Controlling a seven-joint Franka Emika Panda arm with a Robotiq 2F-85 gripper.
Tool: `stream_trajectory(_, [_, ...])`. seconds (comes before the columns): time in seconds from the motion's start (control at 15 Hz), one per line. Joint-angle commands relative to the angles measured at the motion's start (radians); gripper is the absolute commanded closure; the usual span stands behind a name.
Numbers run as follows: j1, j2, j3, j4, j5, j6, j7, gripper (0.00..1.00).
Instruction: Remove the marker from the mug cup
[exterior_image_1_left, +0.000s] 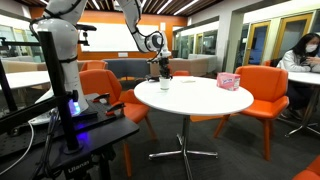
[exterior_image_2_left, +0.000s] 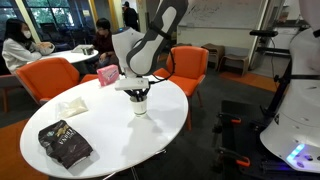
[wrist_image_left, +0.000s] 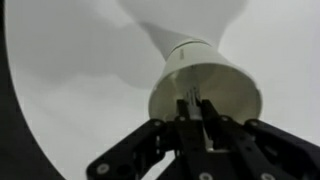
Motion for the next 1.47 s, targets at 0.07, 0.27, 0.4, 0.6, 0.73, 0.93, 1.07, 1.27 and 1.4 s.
stream_trajectory(0.07, [0.026, 0.006, -0.018, 0.028, 0.020, -0.038, 0.007, 0.95])
stream_trajectory(0.27, [0.035, -0.005, -0.021, 0.030, 0.011, -0.043, 0.009, 0.95])
stream_trajectory(0.4, [0.039, -0.022, -0.018, 0.025, 0.014, -0.055, 0.003, 0.95])
stream_trajectory(0.6, [0.044, -0.073, -0.010, 0.010, 0.012, -0.101, -0.006, 0.95])
stream_trajectory(0.73, [0.042, -0.128, 0.005, 0.000, 0.012, -0.158, -0.023, 0.95])
stream_trajectory(0.93, [0.041, -0.215, 0.027, -0.006, -0.016, -0.258, -0.033, 0.95])
stream_trajectory(1.07, [0.047, -0.262, 0.029, -0.010, -0.089, -0.267, 0.014, 0.95])
stream_trajectory(1.27, [0.022, -0.307, 0.072, -0.022, -0.081, -0.232, -0.047, 0.95])
stream_trajectory(1.4, [-0.003, -0.300, 0.121, -0.033, 0.035, -0.196, -0.198, 0.95])
